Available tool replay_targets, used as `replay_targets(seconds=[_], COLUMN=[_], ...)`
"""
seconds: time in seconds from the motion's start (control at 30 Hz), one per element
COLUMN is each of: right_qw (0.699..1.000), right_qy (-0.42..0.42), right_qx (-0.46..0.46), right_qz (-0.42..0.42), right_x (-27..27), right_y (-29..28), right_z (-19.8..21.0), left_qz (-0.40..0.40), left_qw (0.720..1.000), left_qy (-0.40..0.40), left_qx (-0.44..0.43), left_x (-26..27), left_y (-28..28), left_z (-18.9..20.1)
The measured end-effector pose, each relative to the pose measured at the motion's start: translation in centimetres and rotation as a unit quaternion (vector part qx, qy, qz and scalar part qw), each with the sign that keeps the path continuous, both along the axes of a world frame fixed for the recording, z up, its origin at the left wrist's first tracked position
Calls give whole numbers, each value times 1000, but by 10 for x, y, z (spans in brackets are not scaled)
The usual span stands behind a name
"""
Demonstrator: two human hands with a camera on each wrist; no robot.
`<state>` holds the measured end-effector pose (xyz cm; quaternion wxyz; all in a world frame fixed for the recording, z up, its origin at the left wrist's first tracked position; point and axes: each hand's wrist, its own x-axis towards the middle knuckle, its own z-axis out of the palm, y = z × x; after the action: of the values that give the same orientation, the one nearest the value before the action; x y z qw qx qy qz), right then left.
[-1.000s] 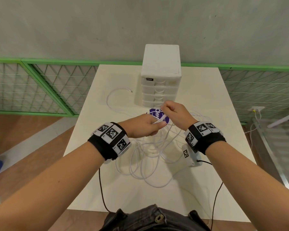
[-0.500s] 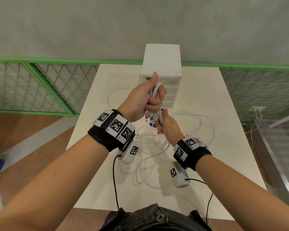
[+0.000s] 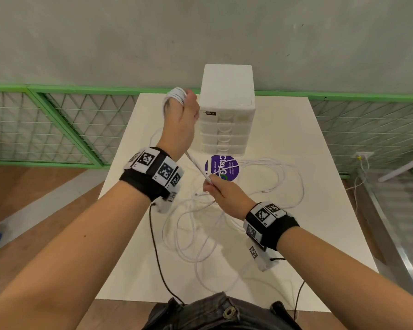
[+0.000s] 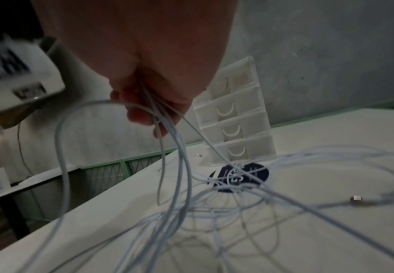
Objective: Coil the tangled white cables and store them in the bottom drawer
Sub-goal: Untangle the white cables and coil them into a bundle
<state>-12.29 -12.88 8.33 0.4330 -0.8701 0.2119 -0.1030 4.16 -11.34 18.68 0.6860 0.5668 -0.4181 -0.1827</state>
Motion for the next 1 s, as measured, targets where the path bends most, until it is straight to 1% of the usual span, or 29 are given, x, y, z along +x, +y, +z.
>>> replay_targets(seconds=[0.03, 0.07, 0.1, 0.13, 0.17, 0.2, 0.23, 0.27, 0.33, 0.4, 0.47, 0.57, 0.63, 0.7, 0.77, 0.87, 0.93, 1.0], right_qw=[1000, 1000, 999, 998, 997, 994, 992, 989, 982, 970, 958, 947, 945, 954, 970, 985, 988, 986], right_qy=[-9, -17, -26, -37, -54, -70, -80, -81, -63, -44, -25, 8, 33, 37, 32, 37, 71, 129], right_qx=[-14, -25, -34, -43, -55, -67, -81, -102, -170, -237, -285, -321, -324, -294, -232, -155, -125, -91], right_qz=[0, -2, -7, -18, -32, -47, -59, -65, -57, -37, -21, -27, -29, -35, -57, -65, -61, -48], right_x=[-1, -3, -4, -4, -4, -4, -3, -2, -3, -5, -9, -11, -10, -9, -7, -1, 1, 2], right_y=[-1, -3, -5, -8, -12, -16, -22, -27, -38, -46, -53, -61, -63, -63, -60, -53, -47, -38], right_z=[3, 6, 9, 11, 14, 17, 20, 24, 32, 40, 43, 37, 29, 22, 19, 16, 15, 10], left_qz=[14, 20, 17, 5, -21, -58, -98, -136, -192, -226, -247, -286, -324, -351, -368, -403, -419, -411], left_qw=[994, 975, 943, 905, 869, 841, 822, 809, 795, 793, 798, 812, 814, 817, 826, 838, 847, 861], left_qy=[-91, -187, -270, -330, -363, -368, -351, -317, -241, -198, -179, -124, -76, -23, 27, 111, 165, 211], left_qx=[52, 119, 195, 269, 336, 391, 437, 476, 522, 530, 519, 494, 477, 457, 427, 352, 283, 213], left_x=[4, 8, 11, 12, 12, 11, 8, 4, -5, -15, -26, -38, -43, -45, -46, -45, -42, -41], left_y=[2, 5, 7, 9, 11, 13, 16, 19, 24, 29, 32, 36, 36, 36, 35, 33, 31, 27], left_z=[-7, -11, -15, -18, -19, -19, -20, -21, -27, -35, -40, -38, -32, -23, -15, -6, 0, 10])
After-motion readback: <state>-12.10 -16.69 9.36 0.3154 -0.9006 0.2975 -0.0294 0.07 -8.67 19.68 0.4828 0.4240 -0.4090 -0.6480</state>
